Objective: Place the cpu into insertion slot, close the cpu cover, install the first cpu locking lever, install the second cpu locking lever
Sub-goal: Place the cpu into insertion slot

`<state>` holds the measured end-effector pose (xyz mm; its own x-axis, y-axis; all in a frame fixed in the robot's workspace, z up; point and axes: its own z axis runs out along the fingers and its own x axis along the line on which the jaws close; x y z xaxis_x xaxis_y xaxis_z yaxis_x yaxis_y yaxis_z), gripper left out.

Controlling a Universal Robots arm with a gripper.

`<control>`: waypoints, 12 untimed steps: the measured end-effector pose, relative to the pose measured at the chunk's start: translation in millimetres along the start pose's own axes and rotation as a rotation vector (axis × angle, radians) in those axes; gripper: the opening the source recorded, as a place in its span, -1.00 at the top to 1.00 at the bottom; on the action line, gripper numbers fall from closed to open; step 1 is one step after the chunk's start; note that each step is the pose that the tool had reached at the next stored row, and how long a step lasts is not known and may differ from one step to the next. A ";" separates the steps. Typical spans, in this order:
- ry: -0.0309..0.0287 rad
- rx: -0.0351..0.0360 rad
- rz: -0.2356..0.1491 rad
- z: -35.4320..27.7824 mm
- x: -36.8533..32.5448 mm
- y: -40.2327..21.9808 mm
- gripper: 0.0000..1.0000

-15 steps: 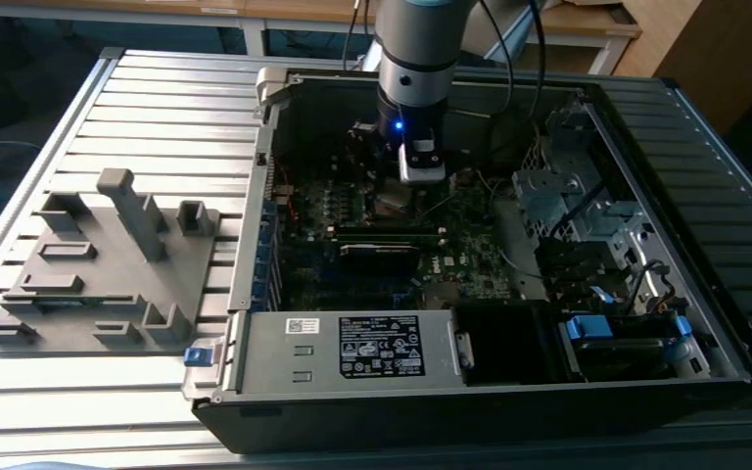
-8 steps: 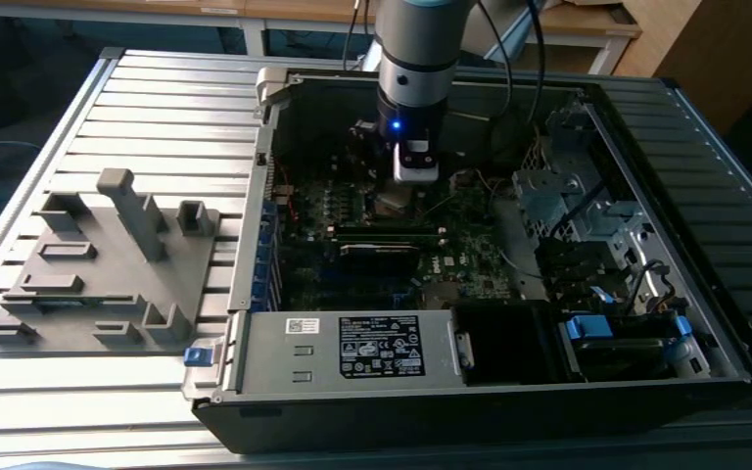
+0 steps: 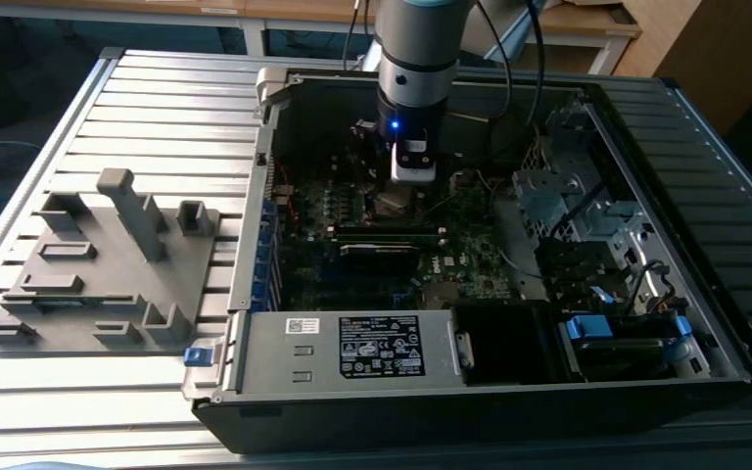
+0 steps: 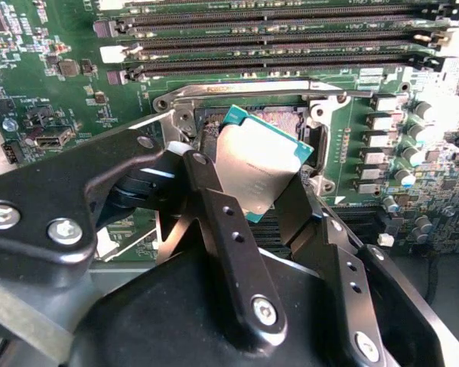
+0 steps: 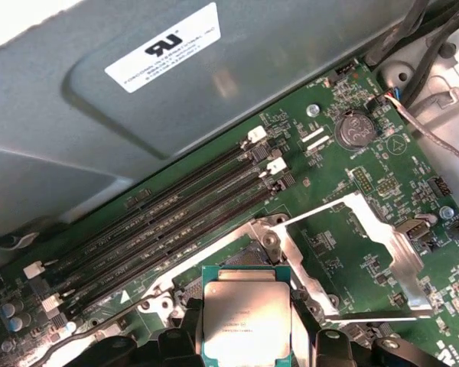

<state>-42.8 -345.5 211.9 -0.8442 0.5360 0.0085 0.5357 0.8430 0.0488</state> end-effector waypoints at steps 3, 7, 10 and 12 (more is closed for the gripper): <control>-0.0001 -0.0004 0.002 1.1 0.0 0.0 -0.08; -0.0003 -0.0002 0.005 3.3 0.0 -0.1 -0.08; -0.0004 0.0001 0.007 3.6 0.0 -0.2 -0.08; -0.0005 -0.0002 0.009 3.7 0.1 -0.1 -0.08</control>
<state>-42.9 -345.4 208.2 -0.8393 0.5436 0.0084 0.5433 0.8381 0.0489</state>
